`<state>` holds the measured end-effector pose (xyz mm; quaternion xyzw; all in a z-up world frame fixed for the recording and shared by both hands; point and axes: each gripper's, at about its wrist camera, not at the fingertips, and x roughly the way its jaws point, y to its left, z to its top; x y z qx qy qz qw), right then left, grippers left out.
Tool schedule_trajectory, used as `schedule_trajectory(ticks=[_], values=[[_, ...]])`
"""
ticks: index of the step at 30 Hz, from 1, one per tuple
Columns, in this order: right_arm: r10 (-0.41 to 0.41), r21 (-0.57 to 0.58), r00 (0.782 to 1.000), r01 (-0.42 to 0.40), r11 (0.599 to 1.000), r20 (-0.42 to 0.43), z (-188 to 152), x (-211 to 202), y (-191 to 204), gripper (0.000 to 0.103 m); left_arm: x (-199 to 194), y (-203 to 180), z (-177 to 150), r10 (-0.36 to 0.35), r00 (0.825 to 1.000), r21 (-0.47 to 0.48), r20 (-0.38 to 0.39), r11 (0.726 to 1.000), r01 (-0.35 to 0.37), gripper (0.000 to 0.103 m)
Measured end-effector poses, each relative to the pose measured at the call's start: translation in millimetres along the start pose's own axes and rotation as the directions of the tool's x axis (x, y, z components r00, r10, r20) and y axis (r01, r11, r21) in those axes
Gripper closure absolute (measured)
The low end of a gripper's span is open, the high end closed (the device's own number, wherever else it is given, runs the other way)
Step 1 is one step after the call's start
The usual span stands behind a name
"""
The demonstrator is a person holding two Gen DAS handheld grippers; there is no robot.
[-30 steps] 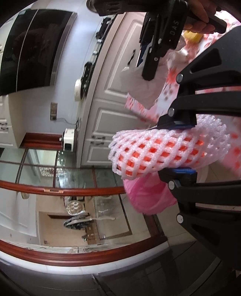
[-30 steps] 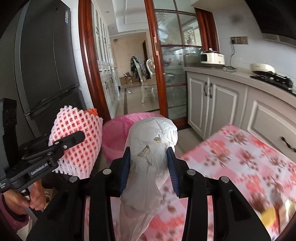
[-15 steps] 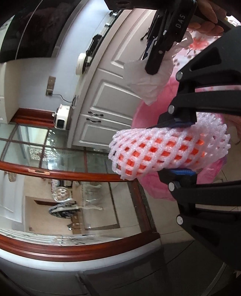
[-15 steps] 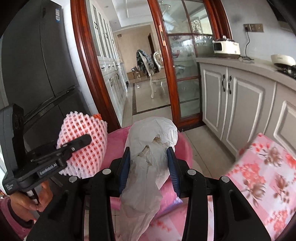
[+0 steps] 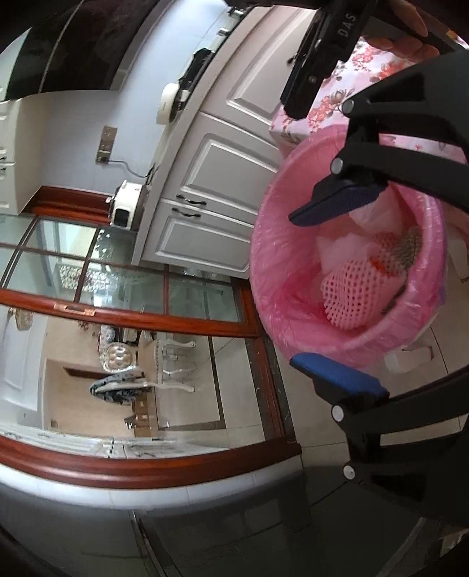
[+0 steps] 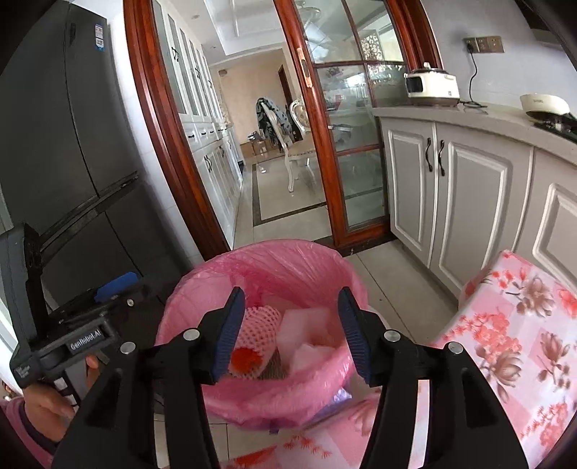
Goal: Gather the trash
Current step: 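Carry the foam net and plastic bag to the pink bin and release both, then return both tools to the table and grasp the white pad with the right gripper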
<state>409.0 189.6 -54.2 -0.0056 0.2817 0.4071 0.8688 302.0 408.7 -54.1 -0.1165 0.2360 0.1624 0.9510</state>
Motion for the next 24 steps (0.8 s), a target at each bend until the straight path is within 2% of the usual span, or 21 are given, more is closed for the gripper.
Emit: schedule_trajectory(ticks=[2, 7, 11, 16, 24], values=[[-0.011, -0.007, 1.0, 0.011, 1.0, 0.016, -4, -20, 3, 0.05, -18, -2, -3, 0.016, 1.0, -0.001, 0.014, 1.0, -0.016, 0.02], [-0.039, 0.019, 0.999, 0.038, 0.999, 0.035, -22, -75, 5, 0.05, -65, -24, -15, 0.008, 0.999, 0.038, 0.047, 0.999, -0.01, 0.011], [-0.094, 0.032, 0.994, 0.092, 0.995, 0.055, -48, -128, 0, 0.041, -104, -54, -28, -0.012, 0.997, 0.075, 0.082, 0.997, 0.006, 0.005], [-0.176, 0.052, 0.983, 0.173, 0.984, 0.047, -85, -187, -21, 0.039, -145, -98, -61, -0.076, 0.994, 0.113, 0.084, 0.991, 0.067, 0.005], [-0.317, 0.131, 0.948, 0.312, 0.941, 0.014, -151, -262, -67, 0.035, -169, -163, -113, -0.195, 0.979, 0.136, 0.063, 0.973, 0.185, 0.005]])
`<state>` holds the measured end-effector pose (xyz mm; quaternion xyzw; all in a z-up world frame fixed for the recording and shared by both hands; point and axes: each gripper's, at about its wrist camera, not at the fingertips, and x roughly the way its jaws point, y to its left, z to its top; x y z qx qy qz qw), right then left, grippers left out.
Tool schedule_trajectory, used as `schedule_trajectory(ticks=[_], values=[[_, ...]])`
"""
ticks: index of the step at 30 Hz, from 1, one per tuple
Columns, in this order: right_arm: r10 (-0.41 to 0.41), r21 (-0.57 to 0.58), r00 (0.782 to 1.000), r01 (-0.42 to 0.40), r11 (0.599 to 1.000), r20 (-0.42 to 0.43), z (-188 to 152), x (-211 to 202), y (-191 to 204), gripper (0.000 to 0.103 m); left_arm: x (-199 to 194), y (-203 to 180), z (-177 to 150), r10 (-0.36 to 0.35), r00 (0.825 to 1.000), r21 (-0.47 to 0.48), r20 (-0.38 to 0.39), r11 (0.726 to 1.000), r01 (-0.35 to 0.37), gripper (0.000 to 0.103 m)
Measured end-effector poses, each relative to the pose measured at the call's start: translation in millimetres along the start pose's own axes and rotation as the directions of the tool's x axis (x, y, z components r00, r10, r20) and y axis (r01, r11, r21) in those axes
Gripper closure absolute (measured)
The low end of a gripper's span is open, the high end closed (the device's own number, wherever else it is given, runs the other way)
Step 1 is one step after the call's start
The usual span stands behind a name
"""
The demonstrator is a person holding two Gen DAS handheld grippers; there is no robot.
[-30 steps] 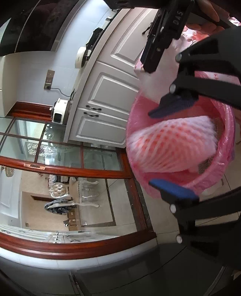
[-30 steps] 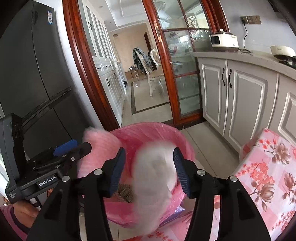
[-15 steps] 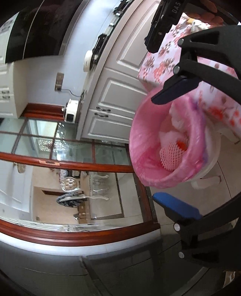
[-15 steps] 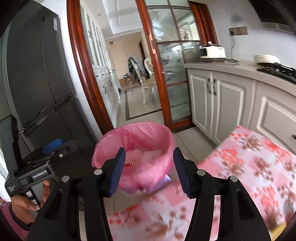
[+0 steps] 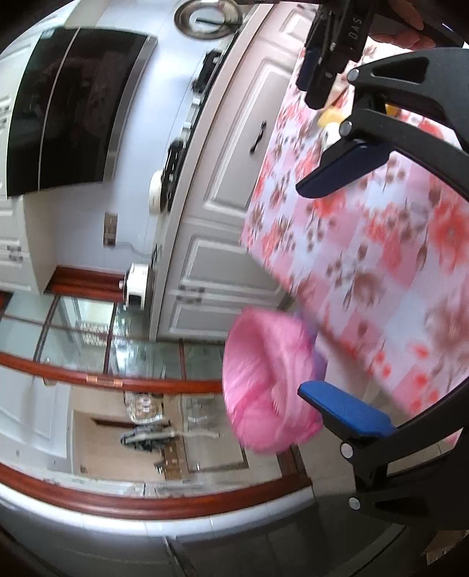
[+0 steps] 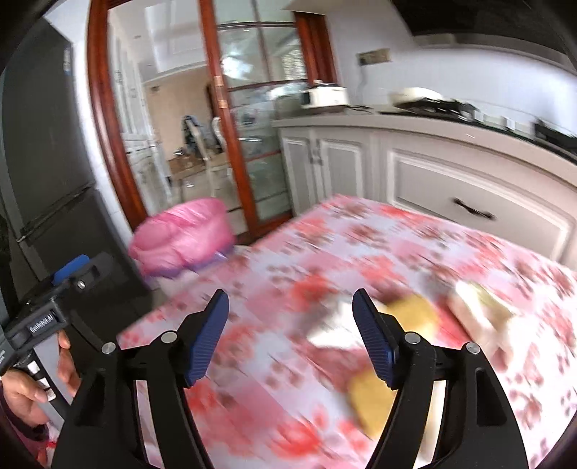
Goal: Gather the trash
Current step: 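Return both tools to the table and grasp the white pad with the right gripper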
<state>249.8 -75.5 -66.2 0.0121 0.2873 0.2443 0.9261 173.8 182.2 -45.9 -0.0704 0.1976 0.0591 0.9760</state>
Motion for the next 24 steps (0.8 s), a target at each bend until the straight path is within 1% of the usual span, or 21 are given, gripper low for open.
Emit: schedule_trajectory(ticks=[1, 4, 8, 13, 15, 18, 21, 24], values=[[-0.022, 0.014, 1.0, 0.022, 1.0, -0.004, -8, -7, -12, 0.035, 0, -11, -5, -0.012, 1.0, 0.004, -0.003, 1.0, 0.012, 0.005], [-0.08, 0.064, 0.997, 0.081, 0.995, -0.021, -30, -24, -44, 0.035, 6, -39, -20, -0.062, 0.996, 0.027, -0.063, 0.998, 0.064, 0.005], [-0.14, 0.106, 0.989, 0.144, 0.984, -0.045, -56, -43, -78, 0.035, 11, -74, -39, -0.099, 0.989, 0.079, -0.108, 0.991, 0.108, 0.005], [-0.198, 0.133, 0.972, 0.215, 0.968, -0.129, -83, -43, -113, 0.035, 17, -118, -64, -0.15, 0.973, 0.138, -0.173, 0.975, 0.175, 0.005], [-0.204, 0.146, 0.967, 0.226, 0.963, -0.151, -91, -40, -122, 0.035, 21, -132, -72, -0.161, 0.968, 0.149, -0.192, 0.97, 0.191, 0.005], [-0.206, 0.149, 0.962, 0.233, 0.961, -0.178, -98, -34, -130, 0.035, 28, -146, -79, -0.153, 0.966, 0.165, -0.208, 0.968, 0.189, 0.005], [-0.19, 0.139, 0.958, 0.223, 0.965, -0.217, -105, -23, -133, 0.036, 36, -159, -85, -0.143, 0.963, 0.181, -0.23, 0.966, 0.186, 0.005], [-0.175, 0.125, 0.953, 0.21, 0.97, -0.246, -107, -12, -132, 0.036, 41, -164, -88, -0.137, 0.958, 0.18, -0.253, 0.966, 0.186, 0.005]])
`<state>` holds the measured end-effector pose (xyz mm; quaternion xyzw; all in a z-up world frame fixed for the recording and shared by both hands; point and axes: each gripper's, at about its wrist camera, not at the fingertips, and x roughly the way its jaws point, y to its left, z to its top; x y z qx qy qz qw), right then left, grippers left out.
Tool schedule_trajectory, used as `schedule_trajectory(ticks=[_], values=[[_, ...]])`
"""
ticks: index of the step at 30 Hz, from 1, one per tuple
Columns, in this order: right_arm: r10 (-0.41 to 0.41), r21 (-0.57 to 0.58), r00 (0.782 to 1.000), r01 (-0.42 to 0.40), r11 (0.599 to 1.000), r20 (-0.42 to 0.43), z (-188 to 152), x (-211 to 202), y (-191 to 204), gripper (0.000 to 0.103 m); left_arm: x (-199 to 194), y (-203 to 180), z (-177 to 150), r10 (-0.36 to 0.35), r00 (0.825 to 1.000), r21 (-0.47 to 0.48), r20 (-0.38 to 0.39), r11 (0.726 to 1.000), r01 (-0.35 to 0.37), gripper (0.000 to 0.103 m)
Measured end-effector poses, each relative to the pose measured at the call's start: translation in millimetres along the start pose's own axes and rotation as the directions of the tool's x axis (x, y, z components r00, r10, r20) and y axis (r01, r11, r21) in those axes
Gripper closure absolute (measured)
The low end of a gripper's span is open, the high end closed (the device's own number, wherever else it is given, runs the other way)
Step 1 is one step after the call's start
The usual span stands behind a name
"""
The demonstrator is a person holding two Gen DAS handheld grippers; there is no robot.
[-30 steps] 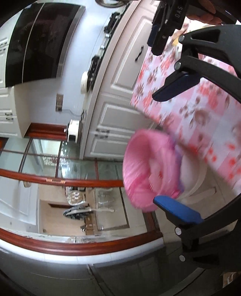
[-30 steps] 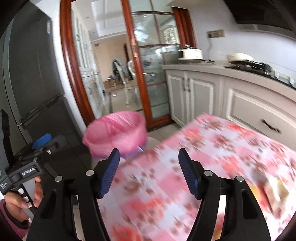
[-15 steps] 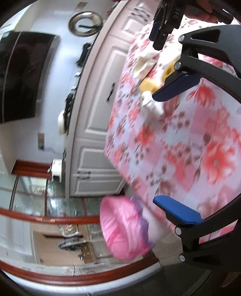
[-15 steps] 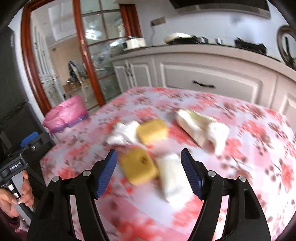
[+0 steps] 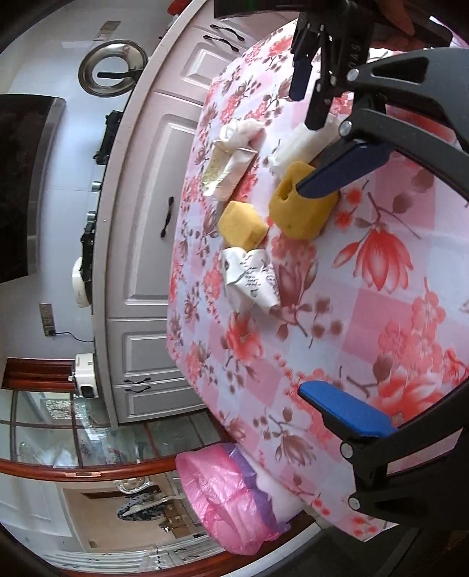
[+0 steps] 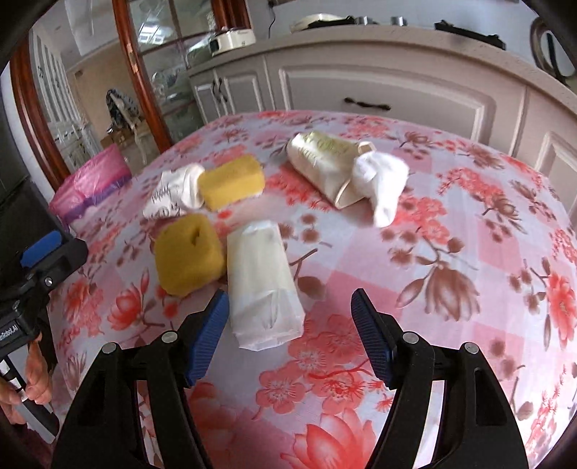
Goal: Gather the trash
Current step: 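Return both tools to the table and grasp the white pad with the right gripper, then grasp a yellow sponge with the left gripper while the right holds the pad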
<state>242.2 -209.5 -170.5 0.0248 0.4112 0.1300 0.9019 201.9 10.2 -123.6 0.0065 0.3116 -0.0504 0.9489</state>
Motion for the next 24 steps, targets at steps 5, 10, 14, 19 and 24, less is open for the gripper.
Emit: schedule_trajectory(ticks=[5, 10, 14, 19, 24], values=[[-0.006, -0.027, 0.999, 0.005, 1.0, -0.035, 4, 15, 6, 0.036, 11, -6, -6, -0.003, 0.998, 0.009, -0.069, 1.0, 0.004, 0.016], [-0.008, -0.061, 0.999, 0.005, 0.998, -0.042, 13, 25, 10, 0.036, 17, -5, -7, -0.019, 0.995, -0.026, -0.097, 1.0, 0.017, 0.016], [-0.008, -0.064, 0.999, 0.006, 0.998, -0.032, 19, 28, 6, 0.054, 21, -10, -6, -0.03, 0.993, -0.031, -0.113, 0.999, 0.026, 0.015], [0.012, -0.014, 1.0, -0.012, 1.0, -0.005, 20, 17, -12, 0.065, 26, -26, -1, -0.046, 0.992, -0.022, -0.119, 0.999, 0.044, 0.015], [0.005, 0.043, 0.999, -0.007, 0.999, 0.052, 15, -12, -36, 0.065, 40, -52, 7, -0.081, 0.986, -0.038, -0.145, 0.996, 0.076, 0.015]])
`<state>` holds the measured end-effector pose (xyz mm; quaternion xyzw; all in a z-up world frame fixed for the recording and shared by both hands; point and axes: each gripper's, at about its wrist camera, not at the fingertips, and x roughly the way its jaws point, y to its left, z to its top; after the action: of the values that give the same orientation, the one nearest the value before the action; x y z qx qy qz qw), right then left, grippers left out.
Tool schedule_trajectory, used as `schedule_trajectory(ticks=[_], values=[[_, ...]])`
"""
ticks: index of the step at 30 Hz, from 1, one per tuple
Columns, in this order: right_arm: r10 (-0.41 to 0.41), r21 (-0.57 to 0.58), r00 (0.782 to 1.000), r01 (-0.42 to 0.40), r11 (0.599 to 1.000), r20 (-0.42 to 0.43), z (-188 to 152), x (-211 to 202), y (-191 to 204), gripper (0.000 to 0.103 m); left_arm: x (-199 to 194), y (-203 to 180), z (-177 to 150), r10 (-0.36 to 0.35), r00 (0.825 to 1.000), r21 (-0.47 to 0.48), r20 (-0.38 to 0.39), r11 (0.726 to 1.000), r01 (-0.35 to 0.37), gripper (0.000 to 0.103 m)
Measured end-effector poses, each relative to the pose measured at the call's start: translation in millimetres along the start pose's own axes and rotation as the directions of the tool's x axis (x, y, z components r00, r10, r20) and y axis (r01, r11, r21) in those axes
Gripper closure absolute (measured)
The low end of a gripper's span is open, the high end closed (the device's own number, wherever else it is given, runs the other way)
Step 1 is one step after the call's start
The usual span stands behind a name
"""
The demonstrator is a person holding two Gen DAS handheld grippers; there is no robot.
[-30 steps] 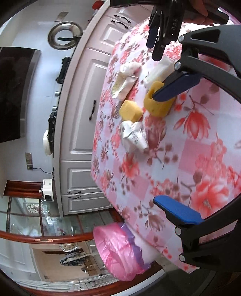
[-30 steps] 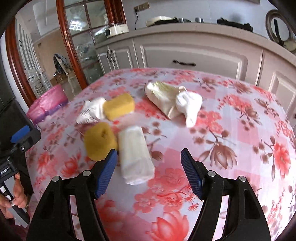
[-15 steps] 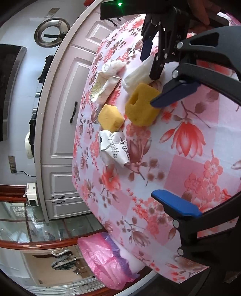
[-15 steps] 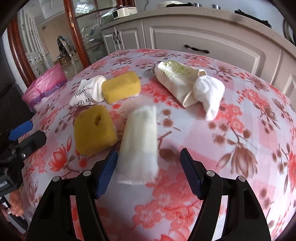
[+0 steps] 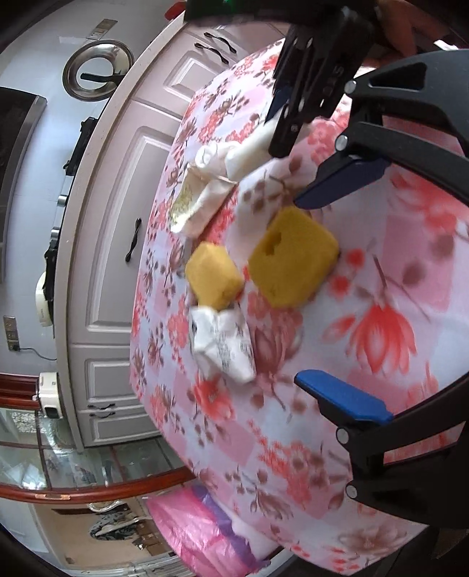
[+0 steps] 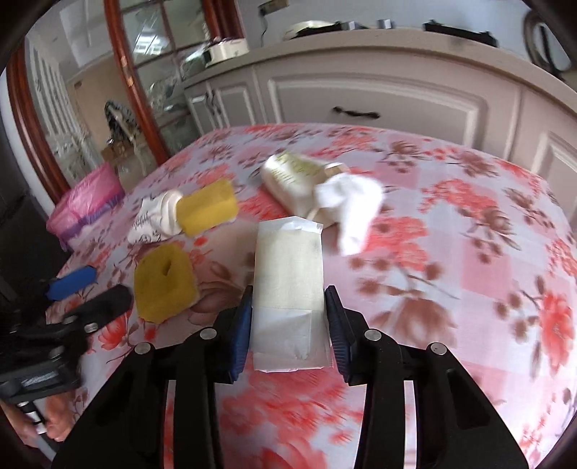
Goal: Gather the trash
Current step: 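Grasp a yellow sponge with the left gripper while the right holds the pad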
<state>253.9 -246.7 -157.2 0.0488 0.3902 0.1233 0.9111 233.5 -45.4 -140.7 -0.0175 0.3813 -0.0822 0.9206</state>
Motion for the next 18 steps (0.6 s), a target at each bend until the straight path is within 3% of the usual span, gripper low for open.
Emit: schedule_trajectory(ticks=[9, 14, 18], values=[[-0.002, 0.085, 0.999, -0.002, 0.996, 0.05, -14, -32, -28, 0.065, 41, -31, 13, 0.045, 0.998, -0.018, -0.048, 0.999, -0.046, 0.019], [0.018, 0.086, 0.999, -0.022, 0.996, 0.051, -17, -34, -22, 0.065, 50, -28, 14, 0.073, 0.995, -0.013, -0.069, 0.997, -0.074, 0.038], [0.033, 0.07, 0.998, -0.037, 0.997, 0.048, -17, -33, -11, 0.065, 42, -20, 11, 0.036, 0.998, -0.007, -0.054, 0.999, -0.037, 0.047]])
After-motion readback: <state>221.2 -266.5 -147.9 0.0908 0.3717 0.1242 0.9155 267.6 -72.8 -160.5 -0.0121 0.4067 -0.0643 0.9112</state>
